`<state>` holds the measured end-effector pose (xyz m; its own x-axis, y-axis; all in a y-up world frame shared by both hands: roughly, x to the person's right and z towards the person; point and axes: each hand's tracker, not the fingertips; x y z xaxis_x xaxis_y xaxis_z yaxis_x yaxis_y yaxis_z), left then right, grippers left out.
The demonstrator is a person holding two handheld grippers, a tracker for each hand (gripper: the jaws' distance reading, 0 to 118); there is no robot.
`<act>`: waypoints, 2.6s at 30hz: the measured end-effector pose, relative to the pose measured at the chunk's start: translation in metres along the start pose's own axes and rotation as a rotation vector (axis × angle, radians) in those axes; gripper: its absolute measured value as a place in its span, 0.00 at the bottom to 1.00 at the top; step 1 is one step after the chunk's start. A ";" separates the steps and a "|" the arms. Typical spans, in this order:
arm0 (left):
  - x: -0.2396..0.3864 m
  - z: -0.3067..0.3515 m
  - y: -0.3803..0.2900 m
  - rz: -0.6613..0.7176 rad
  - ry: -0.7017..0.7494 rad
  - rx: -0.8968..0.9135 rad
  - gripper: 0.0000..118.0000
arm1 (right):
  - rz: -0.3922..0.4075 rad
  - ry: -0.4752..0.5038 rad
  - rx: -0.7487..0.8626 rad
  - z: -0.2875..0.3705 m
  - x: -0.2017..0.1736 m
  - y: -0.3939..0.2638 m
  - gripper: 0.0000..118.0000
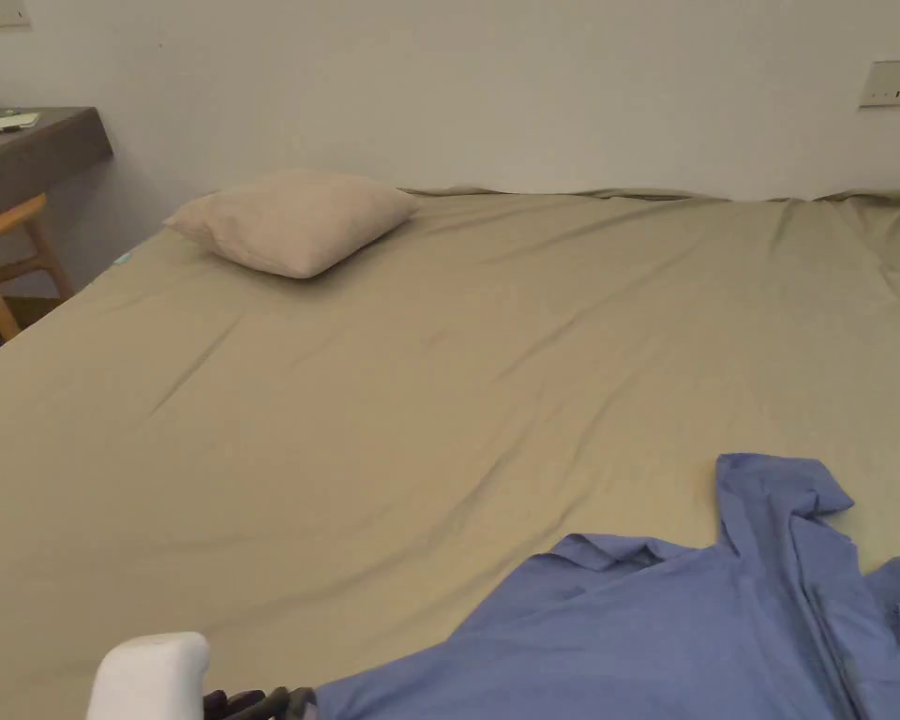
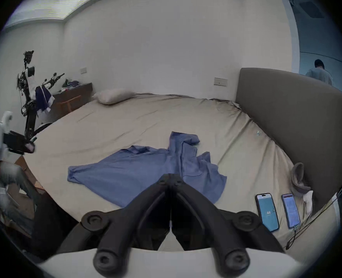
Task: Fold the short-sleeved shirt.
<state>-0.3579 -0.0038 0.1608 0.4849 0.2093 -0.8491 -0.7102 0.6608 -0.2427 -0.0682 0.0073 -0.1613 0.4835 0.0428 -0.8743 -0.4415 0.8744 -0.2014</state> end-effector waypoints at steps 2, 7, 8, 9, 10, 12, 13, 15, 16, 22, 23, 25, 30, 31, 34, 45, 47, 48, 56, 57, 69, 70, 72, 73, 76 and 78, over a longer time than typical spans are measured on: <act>-0.005 -0.053 0.000 0.046 0.014 -0.086 0.91 | 0.008 0.014 -0.005 -0.001 -0.002 0.000 0.02; -0.023 -0.161 0.001 0.094 0.109 -0.266 0.91 | -0.009 0.030 -0.029 -0.012 -0.001 -0.001 0.02; -0.025 -0.178 0.001 0.088 0.147 -0.318 0.89 | -0.015 0.033 -0.035 -0.015 -0.001 0.000 0.02; -0.026 -0.189 -0.002 0.075 0.165 -0.339 0.78 | -0.016 0.033 -0.039 -0.017 -0.001 0.000 0.02; -0.027 -0.200 -0.003 0.048 0.165 -0.367 0.64 | -0.013 0.031 -0.046 -0.021 -0.001 0.000 0.02; -0.022 -0.207 -0.008 0.017 0.155 -0.374 0.59 | -0.004 0.025 -0.064 -0.028 -0.001 0.000 0.02; -0.019 -0.196 -0.006 -0.038 0.160 -0.317 0.58 | 0.000 0.025 -0.073 -0.032 -0.001 0.001 0.02; -0.022 -0.190 -0.001 0.004 0.103 -0.302 0.14 | -0.001 0.028 -0.088 -0.041 0.001 0.001 0.02; -0.023 -0.190 0.000 0.064 0.054 -0.287 0.01 | -0.009 0.033 -0.100 -0.048 0.003 0.001 0.02; -0.008 -0.172 0.003 0.017 0.085 -0.301 0.01 | -0.005 0.035 -0.115 -0.097 0.022 0.033 0.09; -0.008 -0.171 0.004 0.019 0.080 -0.293 0.01 | -0.013 0.033 -0.117 -0.110 0.029 0.045 0.33; -0.008 -0.171 0.008 0.029 0.063 -0.297 0.01 | -0.061 0.054 -0.184 -0.152 0.048 0.068 1.00; -0.010 -0.170 0.010 0.054 0.051 -0.294 0.01 | -0.219 0.065 -0.374 -0.282 0.094 0.095 1.00; -0.010 -0.170 0.010 0.054 0.053 -0.294 0.01 | -0.227 0.042 -0.425 -0.312 0.100 0.093 1.00; -0.009 -0.177 0.012 0.055 0.059 -0.312 0.01 | -0.195 -0.020 -0.594 -0.388 0.108 0.087 1.00; -0.005 -0.193 0.020 0.021 0.053 -0.352 0.01 | 0.074 0.001 -0.620 -0.408 0.081 0.062 0.13; 0.000 -0.193 0.026 0.029 0.034 -0.342 0.01 | 0.025 0.024 -0.575 -0.392 0.084 0.065 0.12; 0.005 -0.191 0.032 0.021 0.023 -0.332 0.01 | 0.000 0.030 -0.532 -0.381 0.090 0.069 0.12; 0.068 -0.131 0.138 -0.076 -0.190 -0.049 0.01 | -0.073 -0.019 -0.140 -0.234 0.116 0.130 0.11; 0.082 -0.114 0.156 -0.095 -0.226 0.010 0.01 | -0.085 -0.028 -0.095 -0.213 0.122 0.142 0.11; 0.164 0.095 0.349 -0.318 -0.105 0.640 0.01 | -0.095 -0.193 0.514 0.012 0.176 0.323 0.11; 0.163 0.110 0.355 -0.320 -0.132 0.675 0.01 | -0.099 -0.180 0.549 0.025 0.175 0.334 0.11; 0.165 0.130 0.365 -0.312 -0.139 0.717 0.01 | -0.080 -0.173 0.593 0.038 0.171 0.353 0.11; 0.167 0.139 0.370 -0.320 -0.111 0.737 0.01 | -0.068 -0.176 0.613 0.042 0.167 0.362 0.11; 0.171 0.149 0.380 -0.342 -0.028 0.776 0.01 | -0.068 -0.131 0.624 0.037 0.159 0.387 0.11; 0.171 0.143 0.390 -0.358 -0.016 0.777 0.01 | -0.064 -0.121 0.622 0.024 0.154 0.401 0.11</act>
<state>-0.4791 0.3925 -0.0117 0.6248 -0.0996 -0.7744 0.0353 0.9944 -0.0994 -0.1525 0.3758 -0.3661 0.5926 0.0042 -0.8055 0.0949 0.9927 0.0749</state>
